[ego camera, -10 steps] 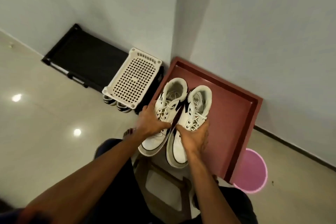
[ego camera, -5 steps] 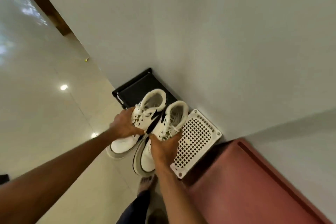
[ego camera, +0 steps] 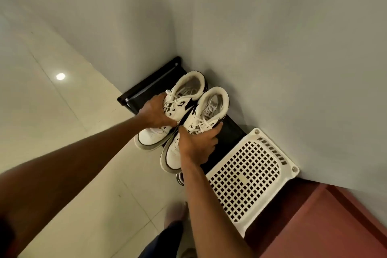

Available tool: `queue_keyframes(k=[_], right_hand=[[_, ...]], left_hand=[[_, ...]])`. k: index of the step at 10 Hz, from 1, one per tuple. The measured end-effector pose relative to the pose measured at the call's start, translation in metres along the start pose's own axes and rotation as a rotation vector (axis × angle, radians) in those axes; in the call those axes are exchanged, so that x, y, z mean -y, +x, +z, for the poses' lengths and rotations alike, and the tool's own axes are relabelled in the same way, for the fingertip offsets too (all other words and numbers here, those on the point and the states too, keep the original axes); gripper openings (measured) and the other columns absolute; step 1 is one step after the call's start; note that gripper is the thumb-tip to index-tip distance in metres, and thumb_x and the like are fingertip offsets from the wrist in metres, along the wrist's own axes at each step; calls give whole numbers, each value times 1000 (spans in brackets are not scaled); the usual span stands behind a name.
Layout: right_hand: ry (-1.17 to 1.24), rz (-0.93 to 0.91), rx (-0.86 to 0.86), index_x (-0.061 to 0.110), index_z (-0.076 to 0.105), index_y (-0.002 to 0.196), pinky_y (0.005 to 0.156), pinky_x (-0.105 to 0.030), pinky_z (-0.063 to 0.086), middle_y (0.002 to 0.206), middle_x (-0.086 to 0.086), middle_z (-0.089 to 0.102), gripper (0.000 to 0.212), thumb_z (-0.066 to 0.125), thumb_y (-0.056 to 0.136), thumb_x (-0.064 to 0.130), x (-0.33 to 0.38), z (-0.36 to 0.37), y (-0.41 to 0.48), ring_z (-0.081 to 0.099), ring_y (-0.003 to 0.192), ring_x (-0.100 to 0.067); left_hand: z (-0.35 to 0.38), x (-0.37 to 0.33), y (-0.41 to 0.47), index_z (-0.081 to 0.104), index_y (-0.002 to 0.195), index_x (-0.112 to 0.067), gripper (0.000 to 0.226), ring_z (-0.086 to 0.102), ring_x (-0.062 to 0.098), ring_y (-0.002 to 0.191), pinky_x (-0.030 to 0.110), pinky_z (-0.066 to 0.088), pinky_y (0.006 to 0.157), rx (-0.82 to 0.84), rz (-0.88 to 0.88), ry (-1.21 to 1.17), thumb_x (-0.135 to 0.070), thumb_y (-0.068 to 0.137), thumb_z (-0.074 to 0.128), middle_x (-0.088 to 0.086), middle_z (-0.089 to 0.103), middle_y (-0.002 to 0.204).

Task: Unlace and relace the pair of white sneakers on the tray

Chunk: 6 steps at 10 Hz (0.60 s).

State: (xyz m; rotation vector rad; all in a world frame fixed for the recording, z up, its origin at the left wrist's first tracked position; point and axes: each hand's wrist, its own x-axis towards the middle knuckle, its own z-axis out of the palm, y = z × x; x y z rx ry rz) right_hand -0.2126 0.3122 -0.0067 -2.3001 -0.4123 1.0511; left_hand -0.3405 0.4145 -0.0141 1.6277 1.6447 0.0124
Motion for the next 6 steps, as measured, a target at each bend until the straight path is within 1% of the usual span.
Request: queue_keyframes(k=[1,2,3,4,5,6], right_hand=[[-24,14,-2,39,-1,157,95,-57,51,142,-11,43,132,91,63,46,2,3,4,45,128,-33],[-48,40,35,39,-4,158,98,-57,49,145,-12,40,135,92,63,46,2,1,3,44,131,-35],[-34,59,99,39,-4,158,96,-55,49,147,-13,40,136,94,63,45,8,-6,5,45,133,-36],[5,78,190,38,5,158,97,-52,51,145,-11,43,130,94,64,39,10,-20,6,52,127,-36],[77,84,296,30,38,146,88,-37,53,131,-2,60,95,91,67,32,8,-50,6,64,104,-23],[-1,41,334,23,63,113,77,-31,48,103,4,70,45,81,77,43,10,-94,-9,62,81,-15]], left_hand=[[2,5,6,43,133,-25,98,56,23,109,46,53,94,22,13,-31,-44,50,92,0,55,118],[0,8,5,38,138,-27,120,55,25,112,49,52,96,55,-6,-4,-67,34,82,2,53,123],[0,9,6,35,141,-28,126,55,26,115,50,51,98,92,-17,7,-72,34,84,3,55,126],[-1,-1,-8,28,150,-25,116,48,29,127,47,45,106,53,-51,13,-51,56,92,9,48,140],[1,-10,-30,34,150,-23,96,45,30,132,43,43,104,-90,-49,-10,-39,72,87,12,42,147],[7,-26,-72,54,137,-21,64,45,28,131,42,40,106,-267,24,-46,-33,80,80,10,48,141]])
